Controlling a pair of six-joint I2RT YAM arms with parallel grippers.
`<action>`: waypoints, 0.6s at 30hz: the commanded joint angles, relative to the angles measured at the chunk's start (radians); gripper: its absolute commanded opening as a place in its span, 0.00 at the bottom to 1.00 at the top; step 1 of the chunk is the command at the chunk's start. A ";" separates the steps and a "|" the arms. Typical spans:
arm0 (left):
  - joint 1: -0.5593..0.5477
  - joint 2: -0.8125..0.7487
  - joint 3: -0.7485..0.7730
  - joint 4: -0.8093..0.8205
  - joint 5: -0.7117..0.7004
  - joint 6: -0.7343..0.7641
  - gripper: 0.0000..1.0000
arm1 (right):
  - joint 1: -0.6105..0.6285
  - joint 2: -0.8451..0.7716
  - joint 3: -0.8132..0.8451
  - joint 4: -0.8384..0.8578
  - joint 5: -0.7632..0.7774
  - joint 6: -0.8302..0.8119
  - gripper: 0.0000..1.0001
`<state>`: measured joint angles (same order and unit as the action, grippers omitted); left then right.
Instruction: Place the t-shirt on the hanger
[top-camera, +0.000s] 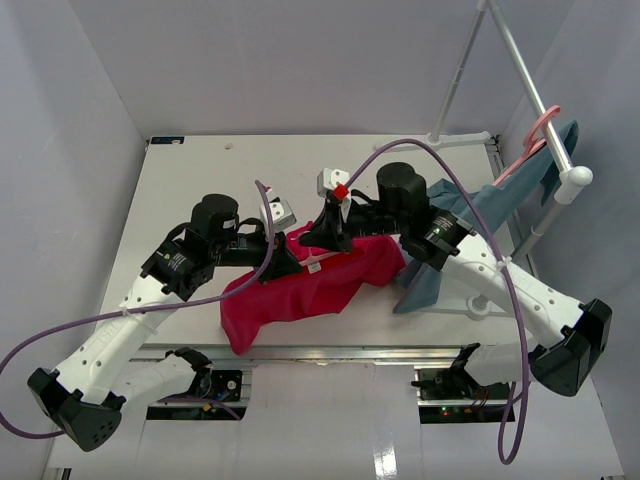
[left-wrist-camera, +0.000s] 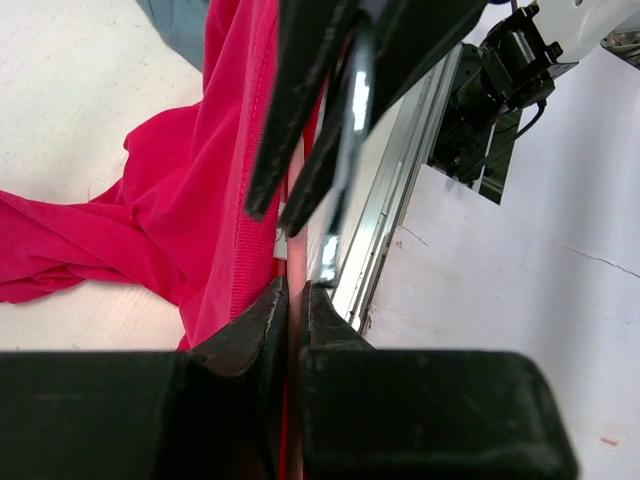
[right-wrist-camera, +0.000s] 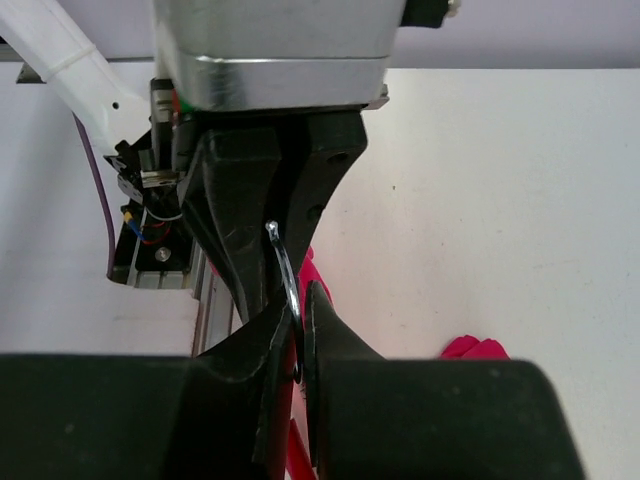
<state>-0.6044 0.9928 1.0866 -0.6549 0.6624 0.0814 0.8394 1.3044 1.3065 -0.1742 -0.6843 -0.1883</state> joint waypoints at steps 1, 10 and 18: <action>-0.005 -0.016 0.029 0.031 0.023 -0.019 0.08 | -0.003 -0.072 -0.045 0.069 -0.025 -0.093 0.08; -0.005 -0.019 0.194 -0.032 -0.180 -0.055 0.50 | -0.066 -0.094 -0.015 0.033 0.014 -0.032 0.08; -0.005 -0.065 0.262 -0.122 -0.418 -0.054 0.53 | -0.085 -0.115 0.029 0.033 0.076 0.015 0.08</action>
<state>-0.6098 0.9721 1.3147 -0.7099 0.4172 0.0330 0.7623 1.2377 1.2622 -0.1828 -0.6463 -0.2083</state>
